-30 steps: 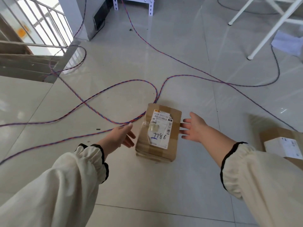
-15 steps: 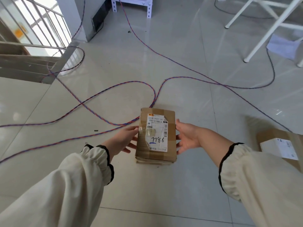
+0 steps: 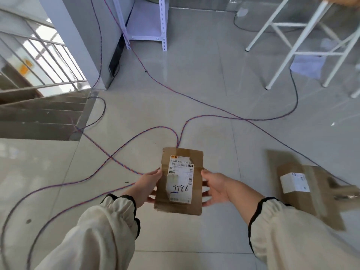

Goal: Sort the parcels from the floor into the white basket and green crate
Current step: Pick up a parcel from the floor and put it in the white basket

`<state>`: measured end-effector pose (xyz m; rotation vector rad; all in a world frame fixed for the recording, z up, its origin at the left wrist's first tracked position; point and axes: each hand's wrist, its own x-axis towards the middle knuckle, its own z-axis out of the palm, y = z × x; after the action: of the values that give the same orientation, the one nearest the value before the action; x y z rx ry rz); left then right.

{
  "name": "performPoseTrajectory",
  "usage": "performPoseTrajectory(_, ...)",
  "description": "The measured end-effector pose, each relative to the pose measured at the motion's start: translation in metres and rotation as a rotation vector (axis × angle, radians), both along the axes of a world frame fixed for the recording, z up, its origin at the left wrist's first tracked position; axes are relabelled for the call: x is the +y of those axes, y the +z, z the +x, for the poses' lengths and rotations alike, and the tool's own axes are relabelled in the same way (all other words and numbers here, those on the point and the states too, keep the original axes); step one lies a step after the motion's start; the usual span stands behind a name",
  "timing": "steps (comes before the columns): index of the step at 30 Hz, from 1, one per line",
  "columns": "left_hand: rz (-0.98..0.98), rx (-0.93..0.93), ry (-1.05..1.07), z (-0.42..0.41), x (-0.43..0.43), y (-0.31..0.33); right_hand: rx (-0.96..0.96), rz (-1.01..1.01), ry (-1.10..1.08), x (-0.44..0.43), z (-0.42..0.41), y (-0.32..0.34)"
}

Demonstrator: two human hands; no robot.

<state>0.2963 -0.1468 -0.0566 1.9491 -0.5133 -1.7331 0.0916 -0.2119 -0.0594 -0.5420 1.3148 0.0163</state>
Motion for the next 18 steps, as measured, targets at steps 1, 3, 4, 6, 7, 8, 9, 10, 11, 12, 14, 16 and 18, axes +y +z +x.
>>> performPoseTrajectory(1, -0.010, 0.006, 0.006, 0.001, -0.004, 0.027, -0.005, -0.019, 0.000, -0.005, 0.001, 0.028)
performPoseTrajectory(3, -0.031, 0.014, 0.016, 0.003, -0.012, 0.086, -0.013, -0.063, 0.009, -0.016, 0.004, 0.088)
performPoseTrajectory(4, -0.037, 0.015, 0.020, 0.004, -0.016, 0.117, -0.016, -0.080, 0.019, -0.021, 0.005, 0.119)
performPoseTrajectory(6, -0.052, 0.021, 0.017, 0.004, -0.021, 0.181, -0.024, -0.109, 0.033, -0.028, 0.005, 0.182)
performPoseTrajectory(7, -0.061, 0.019, 0.007, 0.004, -0.022, 0.213, -0.026, -0.119, 0.038, -0.030, 0.004, 0.215)
performPoseTrajectory(8, -0.069, 0.010, -0.005, 0.004, -0.024, 0.246, -0.026, -0.127, 0.040, -0.031, 0.002, 0.249)
performPoseTrajectory(9, -0.073, -0.001, -0.010, 0.002, -0.025, 0.279, -0.025, -0.135, 0.042, -0.032, 0.001, 0.283)
performPoseTrajectory(10, -0.073, -0.010, -0.004, 0.001, -0.025, 0.312, -0.021, -0.143, 0.044, -0.031, -0.001, 0.317)
performPoseTrajectory(11, -0.072, -0.014, 0.005, -0.001, -0.025, 0.345, -0.012, -0.150, 0.044, -0.030, -0.004, 0.352)
performPoseTrajectory(12, -0.072, -0.013, 0.007, -0.004, -0.025, 0.378, -0.001, -0.151, 0.041, -0.028, -0.006, 0.385)
performPoseTrajectory(14, -0.077, -0.010, -0.031, -0.009, -0.024, 0.441, 0.016, -0.160, 0.042, -0.027, -0.011, 0.448)
performPoseTrajectory(16, -0.078, -0.032, -0.092, -0.016, -0.026, 0.498, 0.045, -0.156, 0.038, -0.024, -0.018, 0.508)
performPoseTrajectory(18, -0.101, -0.058, -0.154, -0.024, -0.030, 0.551, 0.063, -0.176, 0.024, -0.021, -0.025, 0.565)
